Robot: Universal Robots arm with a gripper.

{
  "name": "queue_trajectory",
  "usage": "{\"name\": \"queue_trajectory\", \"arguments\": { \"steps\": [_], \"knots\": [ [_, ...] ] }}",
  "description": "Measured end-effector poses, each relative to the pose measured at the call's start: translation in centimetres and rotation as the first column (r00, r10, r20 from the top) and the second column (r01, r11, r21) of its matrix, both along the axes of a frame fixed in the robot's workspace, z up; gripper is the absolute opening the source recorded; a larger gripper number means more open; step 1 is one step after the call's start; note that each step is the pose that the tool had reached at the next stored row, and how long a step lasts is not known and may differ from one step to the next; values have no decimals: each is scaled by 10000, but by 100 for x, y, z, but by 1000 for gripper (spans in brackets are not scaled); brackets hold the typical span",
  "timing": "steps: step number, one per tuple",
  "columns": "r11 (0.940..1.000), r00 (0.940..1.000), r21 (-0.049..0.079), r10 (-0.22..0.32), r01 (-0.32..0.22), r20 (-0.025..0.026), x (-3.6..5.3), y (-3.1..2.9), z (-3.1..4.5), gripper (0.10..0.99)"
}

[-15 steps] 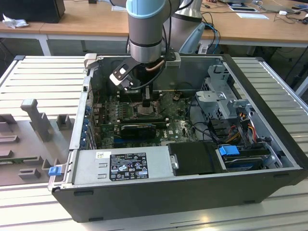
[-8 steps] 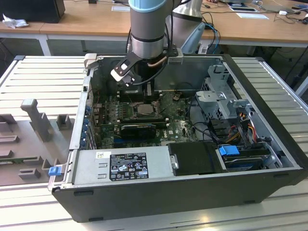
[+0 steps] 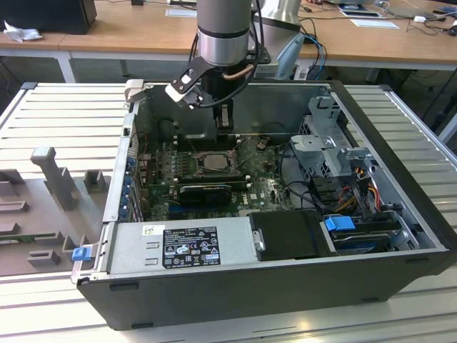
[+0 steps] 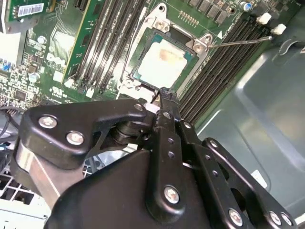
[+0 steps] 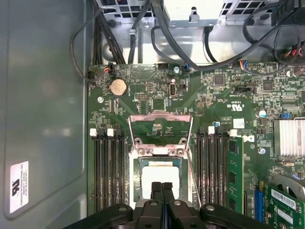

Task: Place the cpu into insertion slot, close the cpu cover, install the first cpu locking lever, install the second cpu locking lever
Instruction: 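Close the cpu cover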

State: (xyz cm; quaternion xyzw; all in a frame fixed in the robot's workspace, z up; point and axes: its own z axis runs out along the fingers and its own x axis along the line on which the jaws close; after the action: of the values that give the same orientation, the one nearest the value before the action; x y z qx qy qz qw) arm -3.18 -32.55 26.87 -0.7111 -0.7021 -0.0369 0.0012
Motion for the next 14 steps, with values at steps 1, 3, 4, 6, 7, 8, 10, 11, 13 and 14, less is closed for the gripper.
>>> {"name": "queue_trajectory", "arguments": {
  "steps": [1, 3, 4, 6, 7, 8, 10, 11, 13, 14],
  "knots": [
    [10000, 10000, 0, 0, 0, 0, 0, 0, 6, 106],
    [10000, 10000, 2, 0, 0, 1, 0, 0, 17, 106],
    [10000, 10000, 2, 1, -1, 0, 1, 0, 23, 106],
    [10000, 10000, 2, 0, 0, 0, 2, 0, 33, 106],
    [10000, 10000, 1, 1, -1, 0, 2, 0, 35, 106],
    [10000, 10000, 1, 1, -1, 0, 2, 0, 36, 106],
    [10000, 10000, -4, 0, 0, 0, 4, 1, 46, 106],
    [10000, 10000, -7, 2, -2, 0, 5, 2, 48, 106],
    [10000, 10000, -13, 1, -1, 0, 5, 3, 56, 106],
    [10000, 10000, -16, 1, -1, -1, 5, 4, 62, 106]
  ]
}}
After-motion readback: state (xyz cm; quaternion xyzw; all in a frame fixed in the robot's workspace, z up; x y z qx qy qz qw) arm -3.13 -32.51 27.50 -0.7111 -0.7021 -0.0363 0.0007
